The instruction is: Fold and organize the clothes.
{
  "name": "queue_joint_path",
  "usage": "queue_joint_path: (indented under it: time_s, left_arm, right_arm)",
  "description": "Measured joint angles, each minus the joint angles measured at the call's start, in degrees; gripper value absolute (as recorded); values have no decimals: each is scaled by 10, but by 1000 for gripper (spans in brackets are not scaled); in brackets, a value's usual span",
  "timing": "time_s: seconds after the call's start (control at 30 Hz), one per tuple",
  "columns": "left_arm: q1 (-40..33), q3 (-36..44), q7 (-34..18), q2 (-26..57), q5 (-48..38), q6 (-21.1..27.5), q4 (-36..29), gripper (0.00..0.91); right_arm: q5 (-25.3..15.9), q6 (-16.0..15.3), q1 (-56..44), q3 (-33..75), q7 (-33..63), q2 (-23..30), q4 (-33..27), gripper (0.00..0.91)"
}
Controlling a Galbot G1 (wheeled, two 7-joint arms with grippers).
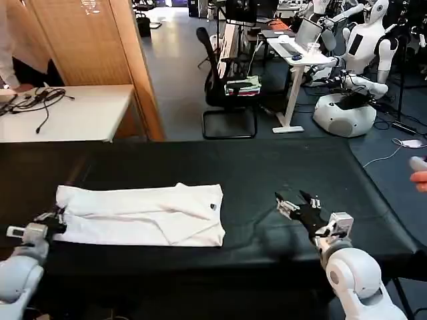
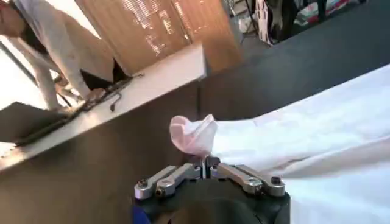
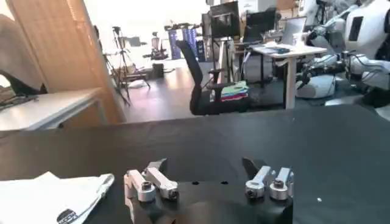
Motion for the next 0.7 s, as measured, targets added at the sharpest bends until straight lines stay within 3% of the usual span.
queue_joint_path:
  time_s: [0.4, 0.7]
  left_arm:
    - [-23, 107, -27, -87, -139, 54, -181, 0]
    - [-91, 223, -29, -140, -163, 71, -192, 0]
  right_arm:
    - [-22, 6, -39, 30, 0, 27, 20, 878]
    - [-30, 6, -70, 53, 0, 39, 41, 878]
